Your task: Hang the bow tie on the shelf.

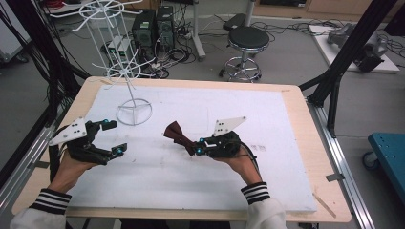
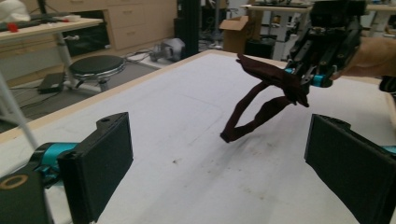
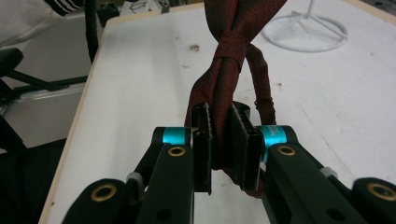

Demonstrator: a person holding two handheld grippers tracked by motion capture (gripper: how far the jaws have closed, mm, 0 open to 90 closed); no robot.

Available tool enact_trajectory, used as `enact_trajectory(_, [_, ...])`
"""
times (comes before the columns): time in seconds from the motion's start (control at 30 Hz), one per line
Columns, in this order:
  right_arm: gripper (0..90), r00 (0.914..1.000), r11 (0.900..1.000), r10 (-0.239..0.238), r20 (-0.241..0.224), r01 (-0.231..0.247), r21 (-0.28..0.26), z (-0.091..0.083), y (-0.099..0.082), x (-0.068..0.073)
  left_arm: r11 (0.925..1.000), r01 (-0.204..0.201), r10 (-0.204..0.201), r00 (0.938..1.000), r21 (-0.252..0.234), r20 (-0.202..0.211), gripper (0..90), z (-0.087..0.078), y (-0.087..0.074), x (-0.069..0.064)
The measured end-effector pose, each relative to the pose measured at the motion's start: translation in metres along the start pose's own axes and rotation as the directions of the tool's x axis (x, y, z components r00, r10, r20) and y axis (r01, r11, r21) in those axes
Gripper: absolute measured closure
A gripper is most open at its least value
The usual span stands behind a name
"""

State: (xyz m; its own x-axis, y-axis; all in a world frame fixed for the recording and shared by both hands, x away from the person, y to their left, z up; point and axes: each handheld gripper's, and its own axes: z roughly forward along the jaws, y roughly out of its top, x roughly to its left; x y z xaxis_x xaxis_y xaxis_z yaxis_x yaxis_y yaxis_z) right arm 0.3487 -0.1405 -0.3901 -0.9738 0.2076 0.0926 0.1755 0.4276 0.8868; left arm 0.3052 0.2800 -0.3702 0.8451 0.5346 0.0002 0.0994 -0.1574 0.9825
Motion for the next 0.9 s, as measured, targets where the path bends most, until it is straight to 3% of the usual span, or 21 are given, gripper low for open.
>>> enact_trajectory(0.2, [80.3, 0.9989, 0.9992, -0.021, -0.041, 0.02, -0.034, 0.003, 0.009, 0.001, 1.0, -0.007, 0.006, 0.9974, 0.0, 0.071, 8.2, 0.01, 0.011, -0.003])
enact_trajectory(0.4, [80.2, 0.9951, 0.9973, -0.063, -0.077, 0.06, -0.042, 0.008, 0.018, 0.004, 0.9996, -0.025, 0.023, 0.9936, 0.012, 0.11, 8.2, 0.02, 0.021, -0.007])
enact_trajectory(0.7, [80.2, 0.9873, 0.9928, -0.115, -0.11, 0.11, -0.047, 0.017, 0.027, 0.007, 0.999, -0.014, 0.006, 0.9823, 0.044, 0.187, 7.1, 0.04, 0.03, -0.011])
enact_trajectory(0.9, [80.0, 0.9816, 0.9897, -0.14, -0.131, 0.134, -0.049, 0.022, 0.03, 0.011, 0.9966, -0.031, 0.014, 0.9745, 0.076, 0.224, 6.9, 0.056, 0.037, -0.02])
